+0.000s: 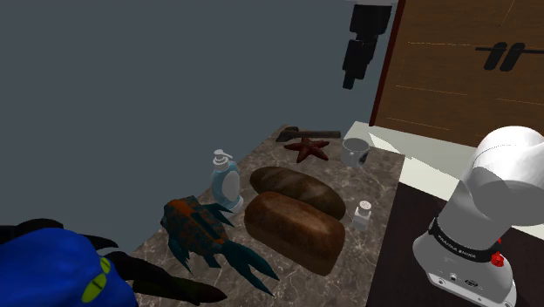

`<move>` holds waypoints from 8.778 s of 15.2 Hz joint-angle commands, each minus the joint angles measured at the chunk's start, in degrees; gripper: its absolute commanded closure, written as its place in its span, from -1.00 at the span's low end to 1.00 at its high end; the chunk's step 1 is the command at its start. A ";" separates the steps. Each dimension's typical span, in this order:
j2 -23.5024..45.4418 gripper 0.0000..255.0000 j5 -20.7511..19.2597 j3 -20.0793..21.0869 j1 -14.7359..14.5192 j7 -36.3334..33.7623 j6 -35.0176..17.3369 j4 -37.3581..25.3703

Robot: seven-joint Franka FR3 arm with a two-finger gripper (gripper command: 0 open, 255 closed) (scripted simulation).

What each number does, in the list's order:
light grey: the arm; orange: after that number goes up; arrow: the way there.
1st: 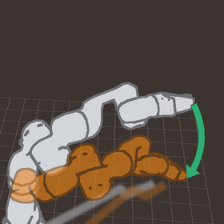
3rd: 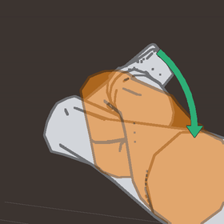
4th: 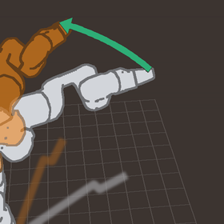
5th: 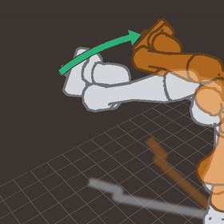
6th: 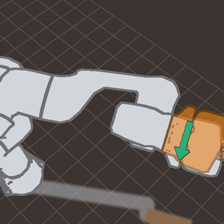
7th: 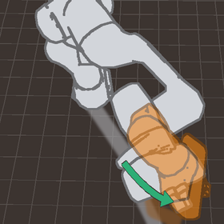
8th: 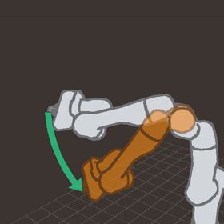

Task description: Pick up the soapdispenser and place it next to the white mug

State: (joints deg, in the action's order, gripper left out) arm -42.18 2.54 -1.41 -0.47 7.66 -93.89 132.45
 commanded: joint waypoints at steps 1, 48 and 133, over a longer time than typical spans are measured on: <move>0.00 -1.00 0.00 0.00 0.00 0.00 0.00 0.00; 63.66 1.00 -6.45 19.62 -10.31 -36.60 -11.13 -41.04; 34.32 1.00 -2.55 7.64 7.37 -6.38 10.17 -33.59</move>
State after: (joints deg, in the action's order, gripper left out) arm -7.57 -0.04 6.22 6.92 1.31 -82.85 97.77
